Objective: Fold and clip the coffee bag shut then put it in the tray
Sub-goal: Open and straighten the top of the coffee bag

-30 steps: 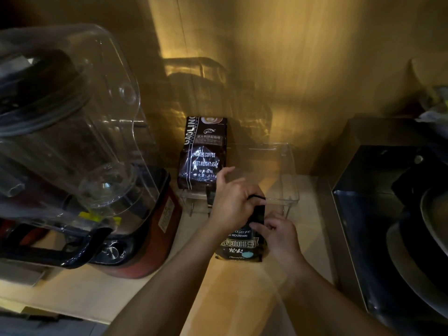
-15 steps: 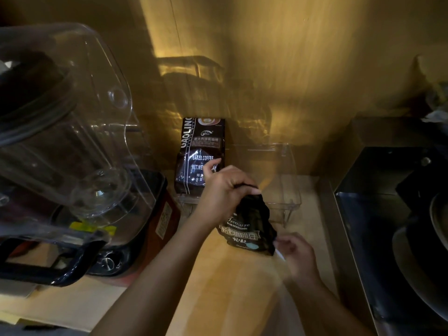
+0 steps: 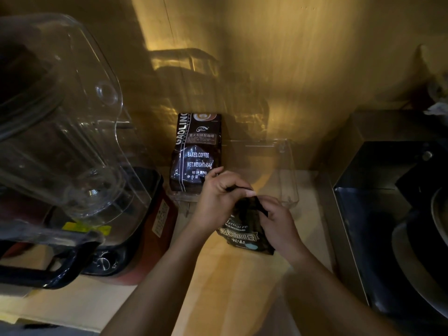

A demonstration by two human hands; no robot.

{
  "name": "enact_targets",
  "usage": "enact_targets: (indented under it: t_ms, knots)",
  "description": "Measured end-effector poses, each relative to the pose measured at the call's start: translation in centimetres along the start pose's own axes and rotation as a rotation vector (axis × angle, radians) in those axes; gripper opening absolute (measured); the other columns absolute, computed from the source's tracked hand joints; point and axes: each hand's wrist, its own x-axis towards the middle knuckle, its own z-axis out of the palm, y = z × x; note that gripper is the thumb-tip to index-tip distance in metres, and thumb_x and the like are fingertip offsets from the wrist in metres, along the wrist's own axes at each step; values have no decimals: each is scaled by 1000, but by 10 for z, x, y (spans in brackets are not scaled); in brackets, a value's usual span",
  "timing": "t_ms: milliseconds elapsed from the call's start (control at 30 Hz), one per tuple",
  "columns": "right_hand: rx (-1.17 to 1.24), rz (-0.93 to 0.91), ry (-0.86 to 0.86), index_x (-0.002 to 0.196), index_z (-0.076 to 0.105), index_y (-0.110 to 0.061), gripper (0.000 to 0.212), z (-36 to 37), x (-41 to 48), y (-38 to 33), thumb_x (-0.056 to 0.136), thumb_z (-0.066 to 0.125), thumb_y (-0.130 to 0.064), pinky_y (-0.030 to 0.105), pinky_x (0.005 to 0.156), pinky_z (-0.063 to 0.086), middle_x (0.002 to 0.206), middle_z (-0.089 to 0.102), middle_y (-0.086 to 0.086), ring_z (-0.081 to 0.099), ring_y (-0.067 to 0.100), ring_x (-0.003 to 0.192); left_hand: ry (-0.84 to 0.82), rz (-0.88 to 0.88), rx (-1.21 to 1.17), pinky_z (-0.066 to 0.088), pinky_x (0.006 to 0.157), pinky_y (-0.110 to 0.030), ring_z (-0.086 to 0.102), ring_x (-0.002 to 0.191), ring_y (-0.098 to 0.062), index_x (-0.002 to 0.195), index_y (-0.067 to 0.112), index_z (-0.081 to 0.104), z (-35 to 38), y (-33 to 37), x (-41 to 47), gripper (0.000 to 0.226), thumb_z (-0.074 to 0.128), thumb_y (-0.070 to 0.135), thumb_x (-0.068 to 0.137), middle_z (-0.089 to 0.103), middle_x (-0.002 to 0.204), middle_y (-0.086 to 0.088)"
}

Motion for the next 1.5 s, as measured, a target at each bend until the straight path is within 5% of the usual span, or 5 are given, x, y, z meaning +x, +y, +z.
enact_targets:
  t_ms: [400,600,733,1000,1500]
  knots:
    - [-8,-45,156,88,69,-7,15,-5,-6,-4,80,59,-1,17,80,45,92,70,8,63,17,88,218,-22,-99,25,107,-29,60,64,-7,67,12,67,1,0,-7,11,71,2,69,66,65,6]
    - [-280,-242,192,77,67,-3,7,-8,-10,-9,79,60,-5,20,63,39,72,69,14,62,25,68,233,-88,-156,39,95,-61,59,61,0,64,14,68,-4,6,-7,16,71,-1,69,67,59,23]
    - [-238,-180,122,75,63,-10,9,-8,-10,-13,77,62,-1,29,68,42,72,59,-1,55,17,75,107,-41,32,29,102,-37,58,67,4,66,12,70,-1,7,-6,6,74,8,69,63,60,23]
    - [657,85,-106,87,69,-16,16,-16,-10,-27,80,56,-9,19,65,52,77,73,-5,66,10,79,100,27,280,31,97,-34,59,76,-9,71,12,71,11,5,-17,8,72,19,73,73,74,1]
    - [27,37,-31,62,58,-12,16,-21,10,-33,74,68,-10,29,56,39,61,55,1,51,9,59,109,-452,-85,49,55,-8,61,83,-4,91,21,59,-30,-27,-23,32,71,0,70,62,89,8]
